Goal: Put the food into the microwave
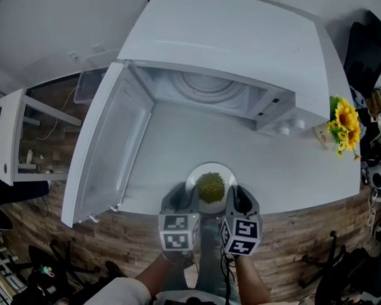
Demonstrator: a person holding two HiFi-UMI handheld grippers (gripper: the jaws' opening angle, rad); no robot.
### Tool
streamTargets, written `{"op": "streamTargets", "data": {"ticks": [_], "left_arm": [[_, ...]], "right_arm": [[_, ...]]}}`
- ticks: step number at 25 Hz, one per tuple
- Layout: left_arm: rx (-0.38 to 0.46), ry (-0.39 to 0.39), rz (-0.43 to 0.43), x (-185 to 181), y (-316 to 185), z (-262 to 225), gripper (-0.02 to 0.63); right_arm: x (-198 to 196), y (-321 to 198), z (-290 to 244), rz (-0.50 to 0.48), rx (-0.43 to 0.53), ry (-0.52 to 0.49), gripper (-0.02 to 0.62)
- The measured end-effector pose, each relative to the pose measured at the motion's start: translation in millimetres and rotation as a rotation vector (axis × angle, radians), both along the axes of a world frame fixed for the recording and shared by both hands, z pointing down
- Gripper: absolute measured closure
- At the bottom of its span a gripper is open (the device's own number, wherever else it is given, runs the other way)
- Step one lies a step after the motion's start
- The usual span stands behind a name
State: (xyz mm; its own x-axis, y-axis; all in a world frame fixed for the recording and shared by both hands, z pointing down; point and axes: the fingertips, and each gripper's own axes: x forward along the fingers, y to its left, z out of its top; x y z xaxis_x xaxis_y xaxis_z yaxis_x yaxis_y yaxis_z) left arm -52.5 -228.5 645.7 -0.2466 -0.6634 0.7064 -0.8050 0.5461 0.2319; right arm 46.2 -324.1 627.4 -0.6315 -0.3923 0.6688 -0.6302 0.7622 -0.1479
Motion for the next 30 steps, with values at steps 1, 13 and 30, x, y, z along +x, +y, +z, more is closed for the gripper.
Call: {"op": "streamTargets", "data": {"ticks": [1, 13, 30], "left_arm": [[0.007, 0.008, -0.006, 0.0, -0.7, -0.4, 0.482], [0.027, 0.03, -0.005, -4.8, -5.0, -6.9, 0.482], [0.129, -0.052, -0.036, -58.0, -21.7, -84.1, 0.482]], "right_arm": [[0.1, -0.7, -0.4, 0.007, 0.0, -0.004, 0.517], [-6.6, -10.5, -14.4, 0.058, -0.003, -0.06, 0.543], [-57.9, -28.6, -89.9, 0.042, 0.082, -0.171, 0.545]]}}
